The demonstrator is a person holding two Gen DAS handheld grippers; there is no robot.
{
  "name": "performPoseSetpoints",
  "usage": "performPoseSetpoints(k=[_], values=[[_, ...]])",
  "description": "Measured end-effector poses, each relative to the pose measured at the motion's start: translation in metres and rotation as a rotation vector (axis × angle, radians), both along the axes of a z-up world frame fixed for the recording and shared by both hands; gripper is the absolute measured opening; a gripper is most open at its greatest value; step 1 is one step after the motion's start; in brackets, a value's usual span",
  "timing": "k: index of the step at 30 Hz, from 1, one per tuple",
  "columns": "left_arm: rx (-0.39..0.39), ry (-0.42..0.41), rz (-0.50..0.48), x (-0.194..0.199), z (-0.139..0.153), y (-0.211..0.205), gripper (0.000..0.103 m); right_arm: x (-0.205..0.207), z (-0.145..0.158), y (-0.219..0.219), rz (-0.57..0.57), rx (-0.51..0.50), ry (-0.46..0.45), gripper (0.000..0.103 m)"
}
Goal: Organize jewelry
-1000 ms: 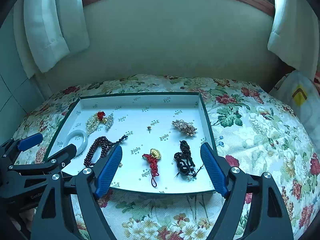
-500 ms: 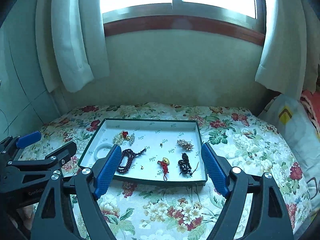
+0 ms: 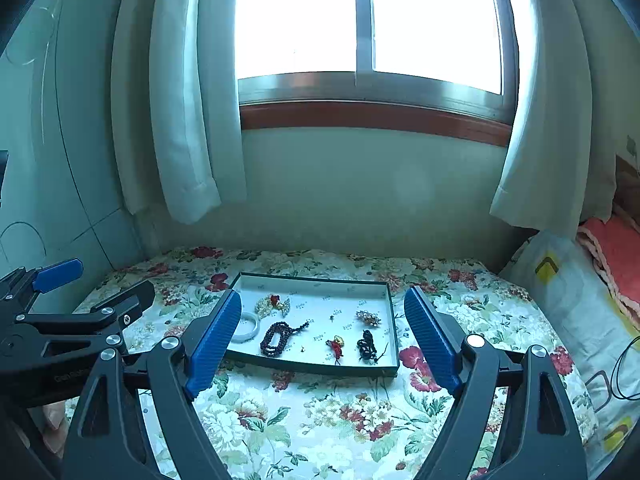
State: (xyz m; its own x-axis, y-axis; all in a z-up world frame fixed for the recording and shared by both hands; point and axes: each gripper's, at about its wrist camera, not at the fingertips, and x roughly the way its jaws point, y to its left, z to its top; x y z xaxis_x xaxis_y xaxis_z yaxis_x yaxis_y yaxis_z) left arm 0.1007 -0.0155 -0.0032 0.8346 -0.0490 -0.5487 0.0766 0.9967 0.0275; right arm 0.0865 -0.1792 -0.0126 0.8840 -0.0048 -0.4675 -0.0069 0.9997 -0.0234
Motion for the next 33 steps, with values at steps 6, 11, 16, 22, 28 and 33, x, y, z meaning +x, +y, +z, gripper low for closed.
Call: performPoseSetpoints(k=[6,11,16,22,28,33], values=[[0.003,-0.034,0.007,-0.025,0.015,0.003,0.101,-0.023,0.013,0.008,0.014,-0.018,-0.042,0.082],[0.01,-0.071,0.014,-0.043,0.025,0.004,0.101,-0.041,0.023,0.009,0.021,-0.022,-0.074,0.083],[0.01,-0.09,0.017,-0.055,0.031,0.004,0.101,-0.051,0.026,0.01,0.023,-0.027,-0.088,0.083],[0.011,-0.097,0.017,-0.058,0.032,0.005,0.101,-0.055,0.026,0.011,0.023,-0.031,-0.094,0.083],[0.009,-0.1,0.018,-0.062,0.032,0.006,0.101,-0.058,0.027,0.013,0.024,-0.032,-0.101,0.083],[0.008,-0.102,0.02,-0.063,0.033,0.008,0.101,-0.058,0.027,0.014,0.024,-0.033,-0.102,0.083]])
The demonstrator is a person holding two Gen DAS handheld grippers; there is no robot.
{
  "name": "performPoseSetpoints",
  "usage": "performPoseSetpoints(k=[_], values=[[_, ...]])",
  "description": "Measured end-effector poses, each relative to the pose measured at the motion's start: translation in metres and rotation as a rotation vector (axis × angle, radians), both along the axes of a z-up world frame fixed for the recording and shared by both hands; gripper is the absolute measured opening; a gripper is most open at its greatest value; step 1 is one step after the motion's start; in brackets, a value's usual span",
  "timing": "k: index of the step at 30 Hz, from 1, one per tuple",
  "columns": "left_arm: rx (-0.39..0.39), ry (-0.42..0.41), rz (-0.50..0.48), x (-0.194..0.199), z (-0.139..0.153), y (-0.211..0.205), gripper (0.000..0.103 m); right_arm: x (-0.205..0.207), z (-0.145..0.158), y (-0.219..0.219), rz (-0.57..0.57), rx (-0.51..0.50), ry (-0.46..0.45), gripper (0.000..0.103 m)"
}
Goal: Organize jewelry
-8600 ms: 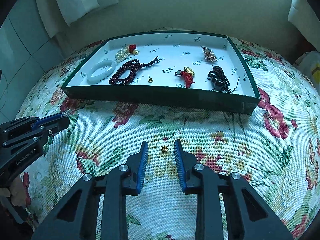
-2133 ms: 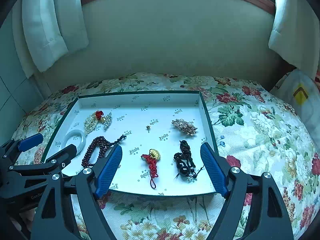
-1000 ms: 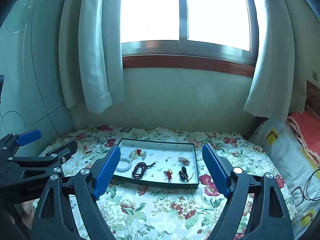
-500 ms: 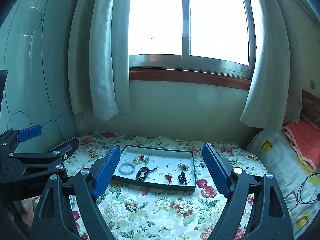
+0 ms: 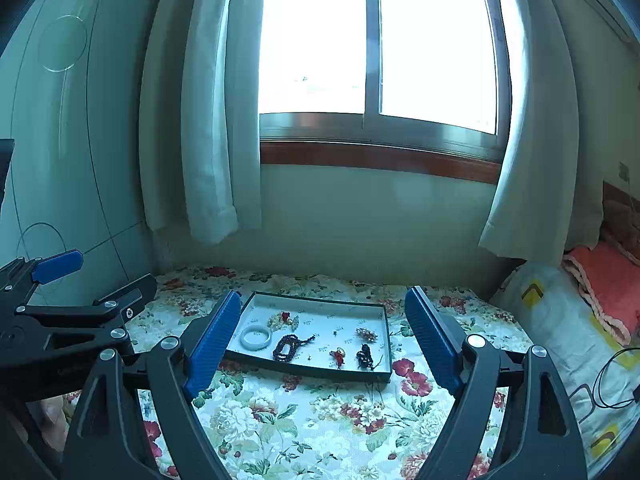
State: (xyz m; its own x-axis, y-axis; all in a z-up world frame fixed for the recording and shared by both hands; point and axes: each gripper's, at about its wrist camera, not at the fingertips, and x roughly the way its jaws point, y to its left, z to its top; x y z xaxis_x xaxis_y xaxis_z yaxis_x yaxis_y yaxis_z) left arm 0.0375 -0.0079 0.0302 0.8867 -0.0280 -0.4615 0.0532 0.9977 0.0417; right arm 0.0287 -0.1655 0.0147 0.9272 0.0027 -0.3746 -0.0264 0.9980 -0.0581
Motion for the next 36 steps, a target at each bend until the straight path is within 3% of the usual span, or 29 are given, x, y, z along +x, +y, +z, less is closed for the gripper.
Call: performPoseSetpoints(k=[36], values=[[-0.007,-0.003,0.008,-0.0018,0.0033,0.001,0.101,-0.0033,0.0011,0.003,-0.001,-0.007,-0.007,0.083]])
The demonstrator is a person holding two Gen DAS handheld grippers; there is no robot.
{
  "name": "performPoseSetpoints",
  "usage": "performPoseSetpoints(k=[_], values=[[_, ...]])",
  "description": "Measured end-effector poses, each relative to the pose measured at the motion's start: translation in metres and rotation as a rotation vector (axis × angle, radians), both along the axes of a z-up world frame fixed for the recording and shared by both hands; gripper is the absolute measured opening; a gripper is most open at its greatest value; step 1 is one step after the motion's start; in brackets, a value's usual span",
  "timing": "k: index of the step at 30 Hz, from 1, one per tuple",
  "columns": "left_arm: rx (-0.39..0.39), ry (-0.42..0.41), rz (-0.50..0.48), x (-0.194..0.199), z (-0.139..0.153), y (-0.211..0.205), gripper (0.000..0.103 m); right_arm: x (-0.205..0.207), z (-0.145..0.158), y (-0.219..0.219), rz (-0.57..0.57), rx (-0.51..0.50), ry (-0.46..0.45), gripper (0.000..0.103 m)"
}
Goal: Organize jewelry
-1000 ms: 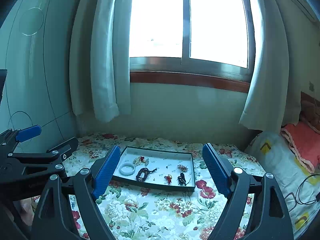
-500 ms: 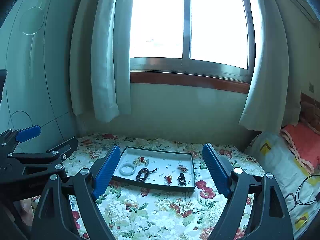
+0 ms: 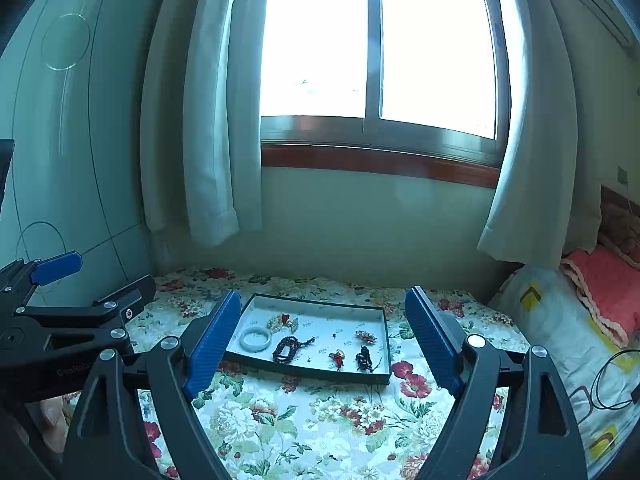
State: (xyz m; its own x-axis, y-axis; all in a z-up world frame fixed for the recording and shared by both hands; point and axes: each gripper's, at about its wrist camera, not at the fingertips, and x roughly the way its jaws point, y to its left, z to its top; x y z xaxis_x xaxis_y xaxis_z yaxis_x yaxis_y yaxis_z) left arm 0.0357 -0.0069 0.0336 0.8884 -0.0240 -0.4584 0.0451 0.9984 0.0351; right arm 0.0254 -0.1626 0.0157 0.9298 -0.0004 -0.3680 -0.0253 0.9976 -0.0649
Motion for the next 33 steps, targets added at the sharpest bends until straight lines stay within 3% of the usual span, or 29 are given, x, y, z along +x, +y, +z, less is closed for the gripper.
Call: performPoseSetpoints(k=[26,33], values=[[-0.008,-0.017,-0.004,-0.001,-0.001,0.002,0.101,-0.001,0.002,0.003,0.004,-0.013,0.001,0.083],[-0.038,0.043,0.004,0.018,-0.017,0.01,0.101,0.007,-0.005,-0.003,-0.005,-0.015,0.018,0.083]])
